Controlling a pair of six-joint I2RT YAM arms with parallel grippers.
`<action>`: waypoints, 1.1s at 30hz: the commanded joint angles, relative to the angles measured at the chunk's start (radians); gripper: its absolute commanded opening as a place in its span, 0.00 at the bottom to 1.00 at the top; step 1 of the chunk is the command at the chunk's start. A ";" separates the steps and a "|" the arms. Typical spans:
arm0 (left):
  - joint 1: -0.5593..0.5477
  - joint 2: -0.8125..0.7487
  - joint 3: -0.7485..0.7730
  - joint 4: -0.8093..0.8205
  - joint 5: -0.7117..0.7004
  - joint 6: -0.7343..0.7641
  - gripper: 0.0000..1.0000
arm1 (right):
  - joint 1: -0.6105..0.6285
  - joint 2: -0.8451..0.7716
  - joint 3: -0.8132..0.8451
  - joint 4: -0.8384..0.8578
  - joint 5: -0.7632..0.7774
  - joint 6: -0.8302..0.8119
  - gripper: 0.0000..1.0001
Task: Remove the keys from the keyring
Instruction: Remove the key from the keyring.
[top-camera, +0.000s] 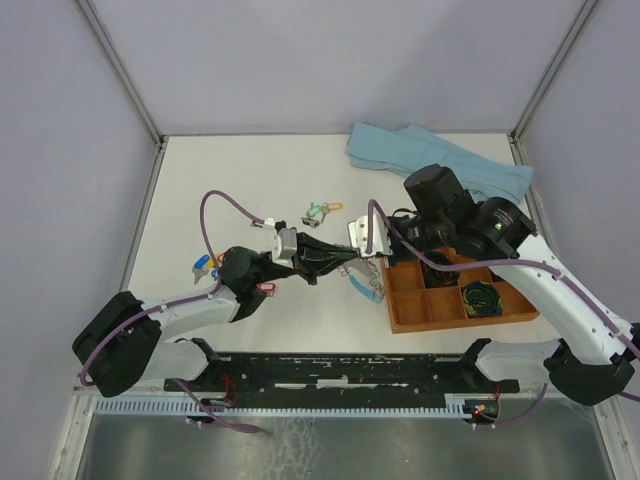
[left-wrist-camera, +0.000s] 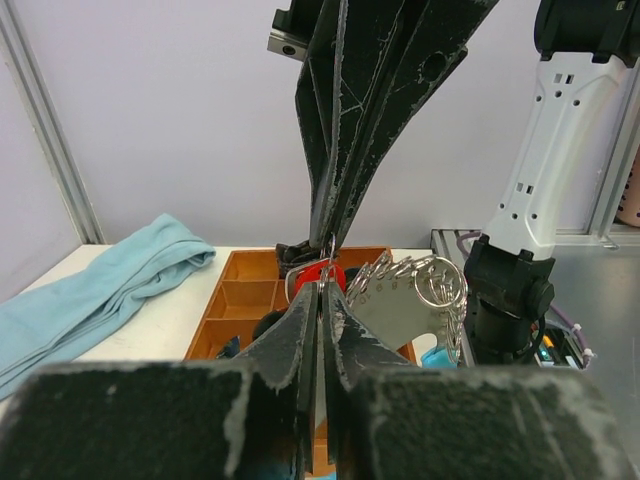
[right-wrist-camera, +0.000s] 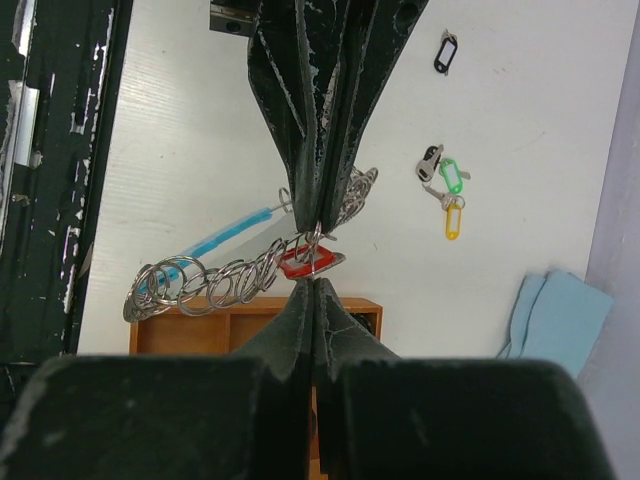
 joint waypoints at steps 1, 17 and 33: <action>0.002 0.008 0.015 0.035 0.011 -0.019 0.09 | 0.001 0.006 0.051 0.032 -0.055 0.025 0.01; 0.003 0.012 0.030 -0.038 0.038 -0.006 0.14 | -0.003 0.016 0.031 0.046 -0.073 0.045 0.01; -0.007 0.016 0.053 -0.073 0.049 -0.005 0.24 | -0.003 0.019 0.017 0.064 -0.068 0.066 0.01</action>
